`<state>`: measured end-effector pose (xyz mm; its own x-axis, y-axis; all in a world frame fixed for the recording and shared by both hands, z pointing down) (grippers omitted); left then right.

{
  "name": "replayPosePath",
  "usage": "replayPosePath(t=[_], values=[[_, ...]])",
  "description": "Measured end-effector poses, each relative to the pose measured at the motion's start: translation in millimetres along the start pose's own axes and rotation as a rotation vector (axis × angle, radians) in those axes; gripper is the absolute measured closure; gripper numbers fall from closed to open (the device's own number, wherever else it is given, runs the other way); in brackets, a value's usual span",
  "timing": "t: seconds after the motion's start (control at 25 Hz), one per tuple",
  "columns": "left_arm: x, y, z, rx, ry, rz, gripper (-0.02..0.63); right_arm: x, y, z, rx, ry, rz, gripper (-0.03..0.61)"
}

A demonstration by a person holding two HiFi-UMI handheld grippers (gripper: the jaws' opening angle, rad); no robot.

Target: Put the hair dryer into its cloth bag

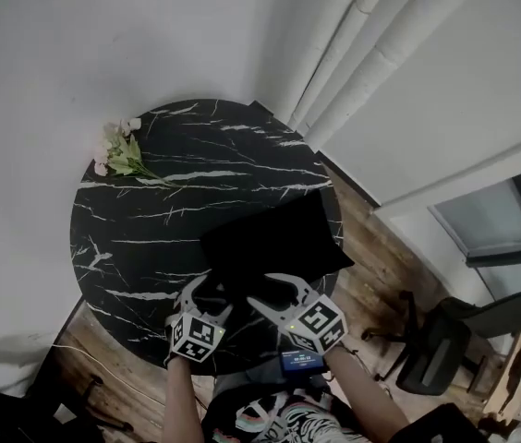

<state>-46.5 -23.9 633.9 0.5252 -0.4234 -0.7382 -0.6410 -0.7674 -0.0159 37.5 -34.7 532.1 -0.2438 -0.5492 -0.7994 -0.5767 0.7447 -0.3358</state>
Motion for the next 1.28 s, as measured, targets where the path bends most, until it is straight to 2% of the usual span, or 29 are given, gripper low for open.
replayPosePath(t=[0.08, 0.2, 0.24, 0.32, 0.36, 0.4, 0.44, 0.6, 0.8, 0.88, 1.04, 1.28], values=[[-8.9, 6.5, 21.6, 0.047, -0.017, 0.065, 0.276, 4.2, 2.3, 11.1, -0.033, -0.025, 0.006, 0.413], [3.2, 15.3, 57.2, 0.123, -0.122, 0.151, 0.302, 16.3, 12.9, 30.9, -0.103, -0.102, 0.028, 0.414], [11.5, 16.9, 70.2, 0.150, -0.170, 0.178, 0.351, 21.0, 19.6, 38.3, -0.123, -0.132, 0.040, 0.414], [33.2, 15.9, 95.4, 0.189, -0.278, 0.243, 0.506, 28.7, 35.4, 53.7, -0.150, -0.185, 0.065, 0.416], [45.4, 12.8, 107.1, 0.203, -0.328, 0.271, 0.564, 30.6, 43.1, 62.1, -0.162, -0.209, 0.074, 0.435], [57.1, 8.2, 118.0, 0.218, -0.372, 0.288, 0.588, 31.0, 50.1, 70.7, -0.177, -0.232, 0.079, 0.491], [68.3, 2.8, 127.7, 0.234, -0.409, 0.291, 0.594, 30.3, 56.0, 79.0, -0.194, -0.254, 0.085, 0.539], [104.9, -27.8, 154.8, 0.279, -0.493, 0.244, 0.601, 22.8, 69.9, 107.4, -0.288, -0.306, 0.115, 0.551], [124.9, -72.7, 172.5, 0.355, -0.488, 0.122, 0.601, 14.4, 85.5, 142.7, -0.342, -0.353, 0.135, 0.553], [127.9, -88.1, 179.6, 0.377, -0.490, 0.132, 0.601, 10.4, 91.8, 155.2, -0.339, -0.357, 0.154, 0.555], [129.2, -117.6, 202.1, 0.404, -0.538, 0.247, 0.601, 0.1, 103.9, 185.9, -0.333, -0.368, 0.191, 0.558], [115.7, -157.8, 222.5, 0.527, -0.509, 0.182, 0.601, -25.9, 121.5, 219.1, -0.327, -0.385, 0.211, 0.560]])
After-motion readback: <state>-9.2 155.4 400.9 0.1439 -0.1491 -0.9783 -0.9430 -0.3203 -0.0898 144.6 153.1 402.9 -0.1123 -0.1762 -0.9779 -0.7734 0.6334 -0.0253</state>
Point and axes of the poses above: the fingertips, and each gripper's own axes: z backward along the fingers, y to its left, x out of its top, the point moved 2 cm from there along z, backward along the fingers, and after that the axes turned 2 degrees about x, right-handed, at the moved point
